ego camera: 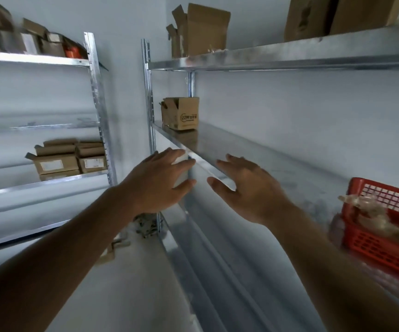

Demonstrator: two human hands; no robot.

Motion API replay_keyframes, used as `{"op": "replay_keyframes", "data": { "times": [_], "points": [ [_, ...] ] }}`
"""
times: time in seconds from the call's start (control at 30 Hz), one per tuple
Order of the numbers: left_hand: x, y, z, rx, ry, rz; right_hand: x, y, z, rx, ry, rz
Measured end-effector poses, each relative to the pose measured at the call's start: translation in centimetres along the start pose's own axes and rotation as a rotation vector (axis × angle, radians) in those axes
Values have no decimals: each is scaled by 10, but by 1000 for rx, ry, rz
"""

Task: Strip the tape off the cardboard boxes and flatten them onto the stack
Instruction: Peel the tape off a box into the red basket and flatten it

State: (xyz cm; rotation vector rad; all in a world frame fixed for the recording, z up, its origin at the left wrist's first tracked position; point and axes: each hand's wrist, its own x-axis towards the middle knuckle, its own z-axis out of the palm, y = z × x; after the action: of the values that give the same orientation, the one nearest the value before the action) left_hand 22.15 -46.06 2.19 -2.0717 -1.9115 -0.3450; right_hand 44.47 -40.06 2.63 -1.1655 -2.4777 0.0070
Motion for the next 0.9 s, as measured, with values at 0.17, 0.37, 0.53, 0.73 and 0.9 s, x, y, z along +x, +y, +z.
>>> {"op": "replay_keyframes", "data": {
  "times": [0.17,0.37,0.53,0.73,0.9],
  "points": [
    [71,-76,34,2,-17,-36,108,5,39,-20,-23,-33],
    [154,-166,78,-13,22,-31,232,2,87,-35,-45,-37],
    [231,-253,118,-32,76,49,335,-2,131,-97,2,-1],
    [330,-354,157,-94,64,161,450,-13,166,-99,15,100],
    [404,-413,185,-173,39,204,528,-10,186,-131,-5,147]
  ]
}}
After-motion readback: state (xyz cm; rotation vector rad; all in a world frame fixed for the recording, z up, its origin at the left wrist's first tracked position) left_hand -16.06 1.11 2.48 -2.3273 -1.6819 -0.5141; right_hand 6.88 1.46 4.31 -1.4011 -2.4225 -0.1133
